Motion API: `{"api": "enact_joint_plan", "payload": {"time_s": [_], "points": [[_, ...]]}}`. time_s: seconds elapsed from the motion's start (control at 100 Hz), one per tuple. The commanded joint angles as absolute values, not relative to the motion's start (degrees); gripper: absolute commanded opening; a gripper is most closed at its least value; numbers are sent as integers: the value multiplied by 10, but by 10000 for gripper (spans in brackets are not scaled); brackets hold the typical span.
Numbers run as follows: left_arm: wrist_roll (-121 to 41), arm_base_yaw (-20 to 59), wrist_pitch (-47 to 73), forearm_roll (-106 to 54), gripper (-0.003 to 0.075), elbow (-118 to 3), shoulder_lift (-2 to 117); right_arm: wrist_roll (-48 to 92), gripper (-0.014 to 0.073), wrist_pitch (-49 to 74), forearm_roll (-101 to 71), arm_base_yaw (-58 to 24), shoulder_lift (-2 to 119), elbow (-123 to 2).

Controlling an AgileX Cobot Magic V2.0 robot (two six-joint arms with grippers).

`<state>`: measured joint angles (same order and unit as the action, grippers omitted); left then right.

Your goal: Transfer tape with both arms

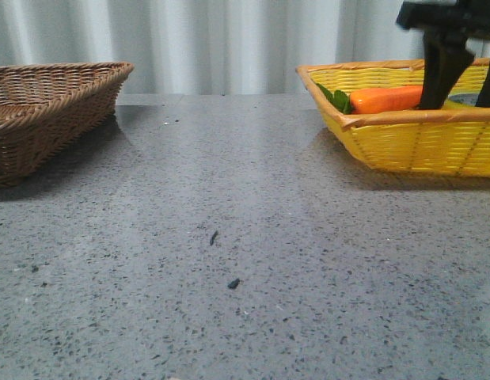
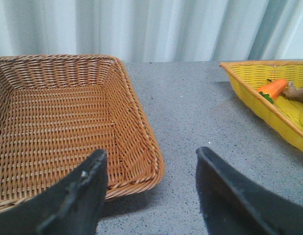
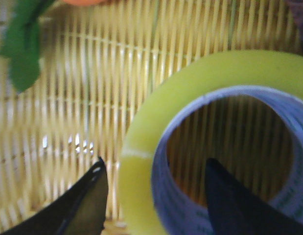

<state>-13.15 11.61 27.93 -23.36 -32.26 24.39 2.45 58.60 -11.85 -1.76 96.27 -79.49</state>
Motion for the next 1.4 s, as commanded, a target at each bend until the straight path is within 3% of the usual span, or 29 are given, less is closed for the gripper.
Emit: {"api": "enact_joint_plan", "payload": {"time_s": [0.0,0.05,0.14,0.37,0.62,0.8,1.05,1.14,1.32,1.39], "points": [[-133,121,240,-244,375,-343,253,29,317,557,-119,-15,955,-816],[-133,121,240,-244,375,-343,253,29,216,549,-117,-15,956,-816],[-133,121,240,-244,375,-343,253,29,-74,548,-115,-15,951,-826],[-133,121,239,-244,375,-343,253,29,-41,554,-113,-56,889,-948],[-133,121,223,-244,375,-343,253,29,-41,539,-120,-214,894,-1138],[-133,137,222,-244,375,-343,253,29,-41,542,-116,-293,955,-1154],[-133,145,223,-244,375,-343,253,27,-38,556,-110,-301,1079,-1154],[-133,145,225,-244,375,-343,253,27,34,566,-107,-301,1105,-1154],[-133,145,225,-244,375,-343,253,27,435,588,-107,-301,1117,-1154],[-133,145,228,-244,375,-343,253,27,487,592,-107,-301,1106,-1154]]}}
